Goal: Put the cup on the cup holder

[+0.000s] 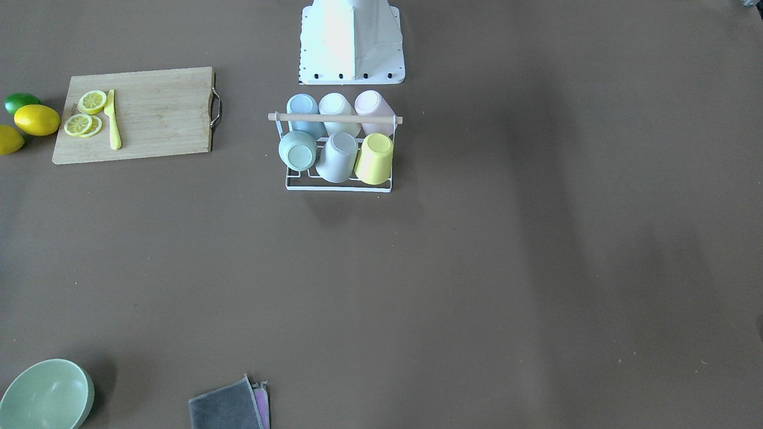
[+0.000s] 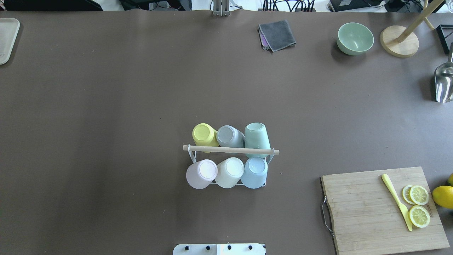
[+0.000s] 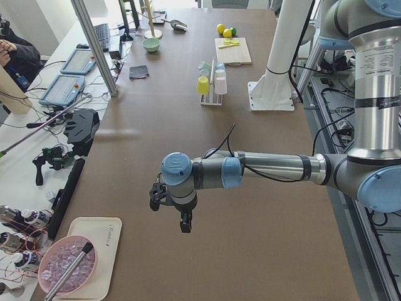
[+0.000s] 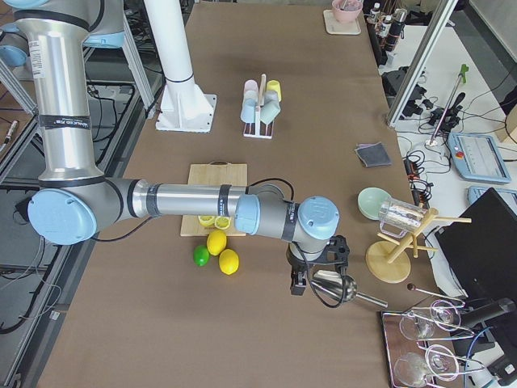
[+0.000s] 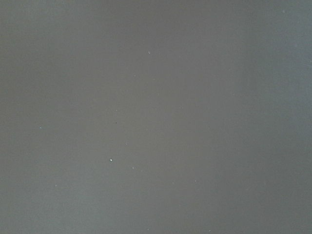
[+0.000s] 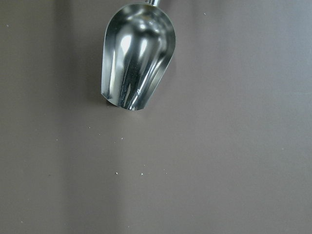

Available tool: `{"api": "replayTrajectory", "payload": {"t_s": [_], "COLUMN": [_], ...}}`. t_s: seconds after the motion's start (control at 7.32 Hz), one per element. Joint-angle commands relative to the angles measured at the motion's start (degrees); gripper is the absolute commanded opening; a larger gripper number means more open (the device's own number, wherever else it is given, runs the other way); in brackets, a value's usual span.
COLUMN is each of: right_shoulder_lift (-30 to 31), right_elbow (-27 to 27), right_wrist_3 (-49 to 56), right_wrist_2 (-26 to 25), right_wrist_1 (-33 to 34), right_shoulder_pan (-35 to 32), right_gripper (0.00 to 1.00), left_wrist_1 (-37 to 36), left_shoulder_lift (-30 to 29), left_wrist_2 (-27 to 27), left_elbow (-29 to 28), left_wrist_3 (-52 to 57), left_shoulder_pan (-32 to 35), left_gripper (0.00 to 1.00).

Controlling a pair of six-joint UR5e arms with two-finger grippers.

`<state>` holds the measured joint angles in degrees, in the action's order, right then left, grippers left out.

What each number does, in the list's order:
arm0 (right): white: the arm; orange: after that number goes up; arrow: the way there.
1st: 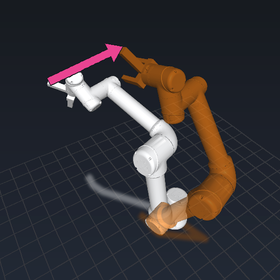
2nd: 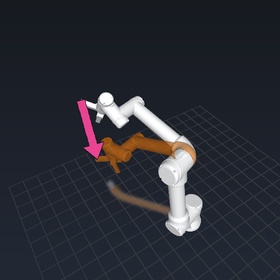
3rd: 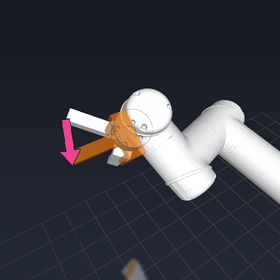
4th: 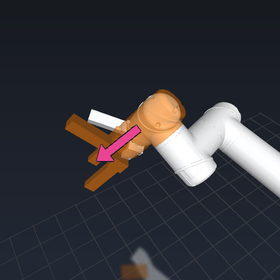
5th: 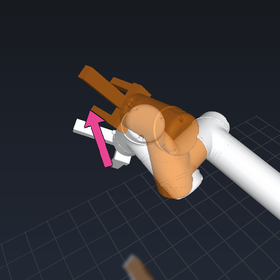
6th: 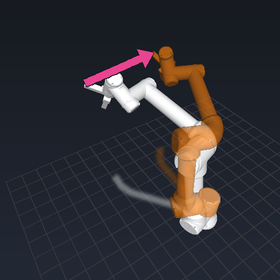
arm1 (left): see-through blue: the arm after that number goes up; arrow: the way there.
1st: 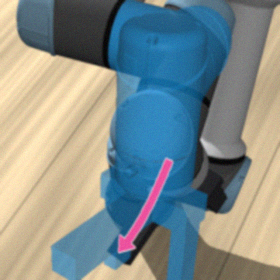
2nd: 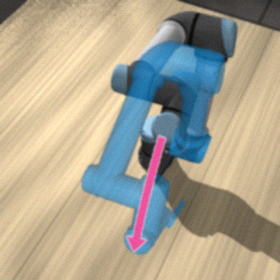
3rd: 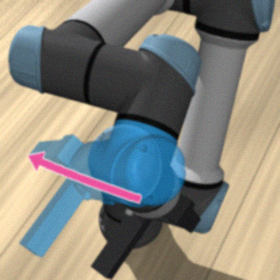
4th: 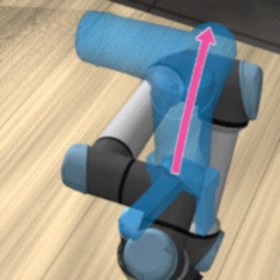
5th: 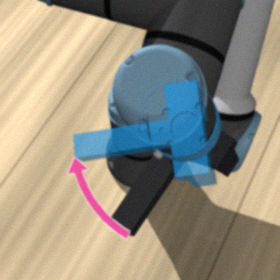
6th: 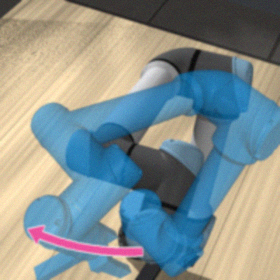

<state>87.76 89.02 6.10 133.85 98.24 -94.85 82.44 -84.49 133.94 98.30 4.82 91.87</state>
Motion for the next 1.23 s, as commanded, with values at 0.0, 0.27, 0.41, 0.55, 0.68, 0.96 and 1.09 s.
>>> {"api": "replayTrajectory", "payload": {"t_s": [0.0, 0.27, 0.41, 0.55, 0.68, 0.96, 1.09], "right_shoulder_lift": [0.4, 0.2, 0.3, 0.8, 0.9, 0.8, 0.8], "right_elbow": [0.5, 0.6, 0.9, 1.8, 1.7, 2.1, 2.1], "right_wrist_3": [0.3, 0.6, 0.6, 0.5, 0.5, 0.5, 0.5], "right_wrist_2": [-0.8, -2.7, -2.5, -2.0, -1.8, -1.7, -1.7], "right_wrist_1": [-0.3, -0.4, -0.3, -0.4, -0.4, -0.4, -0.3], "right_shoulder_pan": [-0.5, -0.4, -0.5, -0.5, -0.5, -0.4, -0.4], "right_gripper": [1.0, 1.0, 1.0, 1.0, 1.0, 1.0, 1.0], "left_wrist_1": [1.4, 1.7, 1.7, 1.8, 1.8, 5.8, 7.6], "left_shoulder_lift": [-0.2, -0.2, -0.2, 0.4, 0.5, 0.6, 0.6], "left_wrist_2": [0.2, 0.2, 0.2, 0.1, 0.2, 0.0, 0.0], "left_elbow": [1.7, 1.4, 1.4, 1.5, 1.3, 1.2, 0.8], "left_wrist_3": [0.0, 0.1, 0.1, 0.4, 0.4, -0.2, -0.1], "left_shoulder_pan": [0.1, 0.1, 0.0, 0.1, 0.1, 0.1, 0.1], "left_gripper": [0.98, 0.98, 0.98, 0.98, 0.98, 0.98, 0.98]}}
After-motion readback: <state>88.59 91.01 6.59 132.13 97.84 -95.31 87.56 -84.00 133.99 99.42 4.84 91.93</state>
